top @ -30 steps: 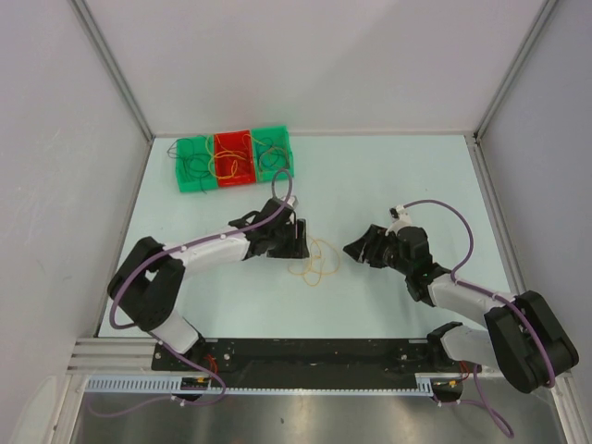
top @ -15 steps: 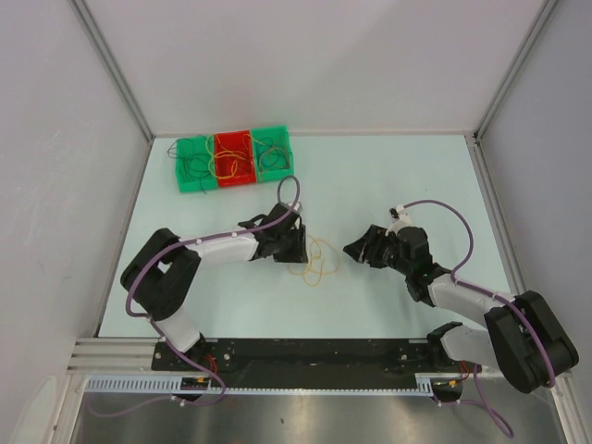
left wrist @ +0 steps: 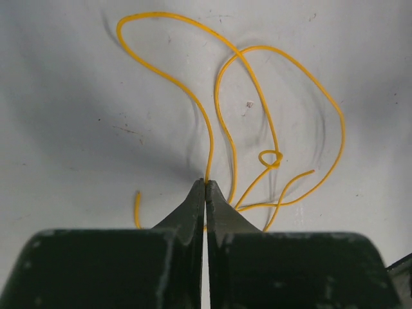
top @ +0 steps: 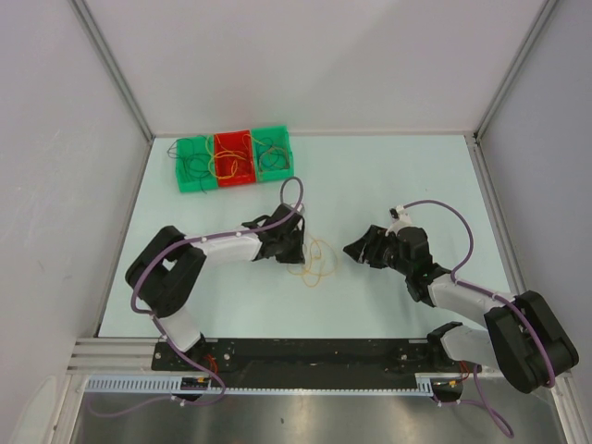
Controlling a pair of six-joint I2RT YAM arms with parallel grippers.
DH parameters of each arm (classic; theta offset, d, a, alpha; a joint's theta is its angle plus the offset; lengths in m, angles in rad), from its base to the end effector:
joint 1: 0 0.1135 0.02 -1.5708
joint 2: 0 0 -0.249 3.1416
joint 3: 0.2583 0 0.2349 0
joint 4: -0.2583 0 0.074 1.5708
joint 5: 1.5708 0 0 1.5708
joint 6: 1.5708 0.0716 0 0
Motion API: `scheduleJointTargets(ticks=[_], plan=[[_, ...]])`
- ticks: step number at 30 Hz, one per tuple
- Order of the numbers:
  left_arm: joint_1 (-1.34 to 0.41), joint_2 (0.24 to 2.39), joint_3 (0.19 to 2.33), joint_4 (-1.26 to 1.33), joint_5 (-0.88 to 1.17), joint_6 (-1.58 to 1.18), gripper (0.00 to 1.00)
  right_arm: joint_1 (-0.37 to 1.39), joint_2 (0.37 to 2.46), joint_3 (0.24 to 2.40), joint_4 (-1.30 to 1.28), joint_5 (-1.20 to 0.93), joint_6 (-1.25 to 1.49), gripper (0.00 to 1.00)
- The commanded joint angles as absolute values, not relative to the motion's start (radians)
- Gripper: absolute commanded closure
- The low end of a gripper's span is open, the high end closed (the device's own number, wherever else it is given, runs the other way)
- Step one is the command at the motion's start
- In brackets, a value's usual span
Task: Untangle the cables
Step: Pick up the cable at the center of the board.
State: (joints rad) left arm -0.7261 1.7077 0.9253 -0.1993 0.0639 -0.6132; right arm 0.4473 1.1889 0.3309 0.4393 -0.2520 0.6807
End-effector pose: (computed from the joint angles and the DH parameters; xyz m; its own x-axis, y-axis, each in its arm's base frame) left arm 0.2498 -0.2280 0.1217 -0.9050 0.0356 -0.4238 0.2058 0.9087 -0.3632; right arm 0.2196 0.1251 0.1537 -0.6777 0.3508 -0.6462 -0.2544 0.7126 0.6538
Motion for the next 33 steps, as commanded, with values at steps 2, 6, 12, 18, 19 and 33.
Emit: scheduleJointTargets(ticks=[2,6,12,18,19,33], plan=[[-0.738,1.645,1.006,-0.248,0.040,-0.597,1.00,0.442,1.177,0.330,0.469,-0.253,0.683,0.36],[-0.738,1.548,1.077,-0.371,-0.032,-0.543,1.00,0.442,1.177,0.328,0.469,-0.253,0.683,0.35],[-0.738,1.395,1.224,-0.580,-0.210,-0.443,1.00,0.442,1.177,0.330,0.469,-0.253,0.683,0.36],[-0.738,1.310,1.347,-0.698,-0.258,-0.377,0.99,0.442,1.177,0.330,0.471,-0.258,0.680,0.35],[-0.738,1.302,1.344,-0.687,-0.255,-0.373,1.00,0.442,1.177,0.330,0.472,-0.261,0.683,0.36],[-0.739,1.290,1.264,-0.673,-0.203,-0.405,1.00,0.606,0.842,0.451,0.342,-0.261,0.693,0.30]])
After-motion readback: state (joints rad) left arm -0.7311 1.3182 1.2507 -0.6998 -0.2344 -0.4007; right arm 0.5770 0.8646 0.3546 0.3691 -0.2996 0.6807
